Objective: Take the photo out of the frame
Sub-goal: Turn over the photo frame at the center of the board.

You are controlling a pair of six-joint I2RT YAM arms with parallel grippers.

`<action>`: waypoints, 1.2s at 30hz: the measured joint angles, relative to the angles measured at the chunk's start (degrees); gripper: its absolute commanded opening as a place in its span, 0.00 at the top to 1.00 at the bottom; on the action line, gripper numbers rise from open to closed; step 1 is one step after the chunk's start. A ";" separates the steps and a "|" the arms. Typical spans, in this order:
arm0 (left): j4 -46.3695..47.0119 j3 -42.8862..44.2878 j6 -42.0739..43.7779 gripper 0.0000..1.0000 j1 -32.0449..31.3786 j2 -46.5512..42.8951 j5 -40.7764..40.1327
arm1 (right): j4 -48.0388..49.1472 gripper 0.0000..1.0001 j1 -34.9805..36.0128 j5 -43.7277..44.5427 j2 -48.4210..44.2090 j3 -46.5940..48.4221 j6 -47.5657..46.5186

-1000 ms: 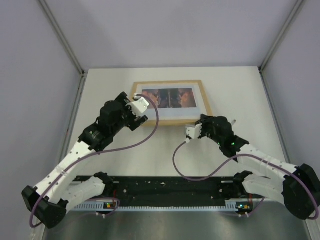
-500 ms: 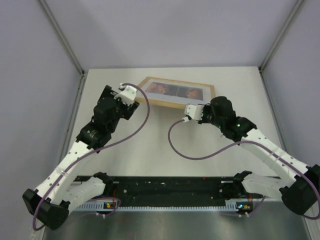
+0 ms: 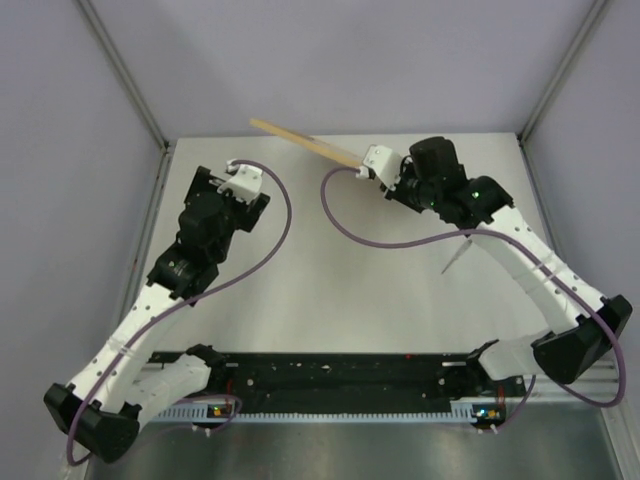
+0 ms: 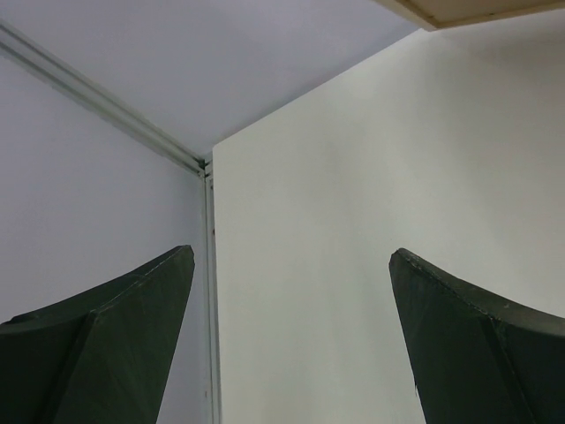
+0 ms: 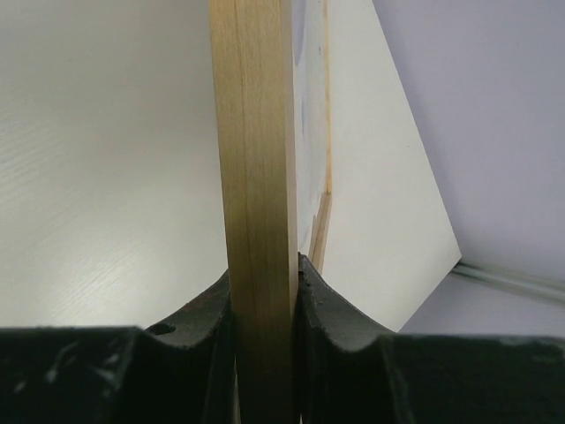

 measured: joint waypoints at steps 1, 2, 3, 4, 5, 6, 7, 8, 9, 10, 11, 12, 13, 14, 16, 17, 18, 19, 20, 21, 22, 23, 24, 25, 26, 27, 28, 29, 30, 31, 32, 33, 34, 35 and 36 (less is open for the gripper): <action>0.00 0.00 0.02 0.01 0.15 -0.02 -0.09 | -0.96 1.00 0.00 -0.11 0.61 1.57 1.42; 0.00 0.00 0.04 0.01 0.26 -0.04 -0.24 | -1.95 1.00 0.00 -0.15 1.11 3.06 2.78; -0.02 0.00 0.15 0.01 0.39 -0.13 -0.42 | -2.89 1.00 0.00 -0.20 1.53 4.37 4.07; -0.07 0.00 0.20 0.01 0.52 -0.26 -0.59 | -3.54 1.00 -0.02 -0.22 1.77 5.25 5.09; -0.13 0.00 0.22 0.01 0.63 -0.44 -0.74 | -4.39 1.00 -0.13 -0.50 2.10 6.40 6.27; -0.22 0.00 0.24 0.01 0.66 -0.70 -0.85 | -5.20 1.00 -0.44 -0.79 2.49 7.78 7.76; -0.31 0.00 0.24 0.01 0.70 -0.94 -0.92 | -5.79 1.00 -0.68 -1.14 2.78 8.70 8.74; -0.39 0.00 0.24 0.01 0.87 -1.25 -1.03 | -6.47 1.00 -1.22 -1.68 3.21 10.05 9.99; -0.46 0.00 0.24 0.01 0.98 -1.51 -1.03 | -7.28 1.00 -1.95 -2.51 3.89 11.80 11.56; -0.46 -0.02 0.22 0.01 1.09 -1.70 -1.03 | -7.58 1.00 -2.49 -3.08 4.37 12.98 12.59; -0.48 -0.02 0.24 0.01 1.22 -1.86 -1.05 | -8.02 1.00 -3.28 -3.91 5.05 14.49 13.99; -0.46 -0.04 0.24 0.01 1.40 -2.01 -1.03 | -8.33 1.00 -3.74 -4.81 5.75 16.02 15.56; -0.44 -0.20 0.22 0.01 1.57 -2.16 -1.03 | -8.39 1.00 -4.94 -5.79 6.34 17.25 17.07; -0.46 -0.44 0.22 0.01 1.75 -2.32 -1.03 | -8.37 1.00 -5.62 -6.54 6.75 18.16 18.29; -0.46 -1.03 0.22 0.01 2.01 -2.64 -1.03 | -8.37 1.00 -7.39 -8.37 7.65 20.44 21.70; -0.46 -1.38 0.22 0.01 2.16 -2.75 -1.01 | -8.35 1.00 -7.82 -9.01 7.89 21.05 23.04; -0.48 -1.66 0.24 0.01 2.25 -2.80 -0.98 | -8.35 1.00 -8.28 -9.73 8.09 21.68 24.63; -0.48 -2.08 0.22 0.01 2.38 -2.86 -0.90 | -8.39 1.00 -8.52 -10.47 8.17 22.25 26.08; -0.57 -2.45 0.22 0.01 2.49 -2.95 -0.79 | -8.48 1.00 -8.70 -11.10 8.28 22.73 27.32; -0.63 -2.75 0.22 0.01 2.58 -2.97 -0.76 | -8.70 1.00 -8.74 -11.96 8.35 23.26 28.39; -0.68 -2.95 0.22 0.01 2.64 -2.99 -0.76 | -8.85 1.00 -8.74 -12.66 8.37 23.67 29.16; -0.90 -3.17 0.20 0.01 2.75 -3.02 -0.70 | -9.29 1.00 -8.76 -13.79 8.39 24.26 30.36; -0.96 -3.28 0.20 0.01 2.86 -3.02 -0.55 | -9.60 1.00 -8.76 -14.64 8.39 24.63 31.21; -0.98 -3.39 0.15 0.01 2.95 -3.02 -0.46 | -10.01 1.00 -8.79 -15.89 8.39 25.18 32.24; -1.01 -3.45 0.15 0.01 3.02 -3.04 -0.28 | -10.25 1.00 -8.92 -17.09 8.41 25.55 33.11; -1.05 -3.50 0.15 0.01 3.13 -3.04 -0.07 | -10.69 1.00 -9.22 -18.51 8.41 26.01 34.01; -1.05 -3.58 0.13 0.01 3.23 -3.13 0.15 | -10.93 1.00 -9.49 -20.00 8.41 26.27 35.01; -1.11 -3.72 0.09 0.01 3.32 -3.23 0.31 | -11.06 1.00 -9.70 -21.46 8.39 26.49 35.95; -1.18 -3.85 -0.02 0.01 3.37 -3.37 0.61 | -11.13 1.00 -10.08 -22.95 8.39 26.71 36.85; -1.20 -3.89 -0.04 0.01 3.45 -3.45 0.76 | -11.17 1.00 -10.40 -24.20 8.39 26.77 37.70; -1.27 -3.91 -0.09 0.01 3.54 -3.52 0.96 | -11.17 1.00 -10.99 -25.68 8.39 26.77 38.84; -1.29 -3.93 -0.11 0.01 3.65 -3.63 1.07 | -11.21 1.00 -11.56 -27.06 8.39 26.77 40.00; -1.29 -3.96 -0.15 0.01 3.67 -3.74 1.29 | -11.21 1.00 -12.22 -28.57 8.39 26.77 41.40; -1.29 -3.96 -0.26 0.01 3.72 -3.78 1.44 | -11.21 1.00 -12.59 -29.57 8.39 26.69 42.32; -1.29 -3.96 -0.37 0.01 3.82 -3.78 1.73 | -11.23 1.00 -12.98 -30.67 8.37 26.62 43.36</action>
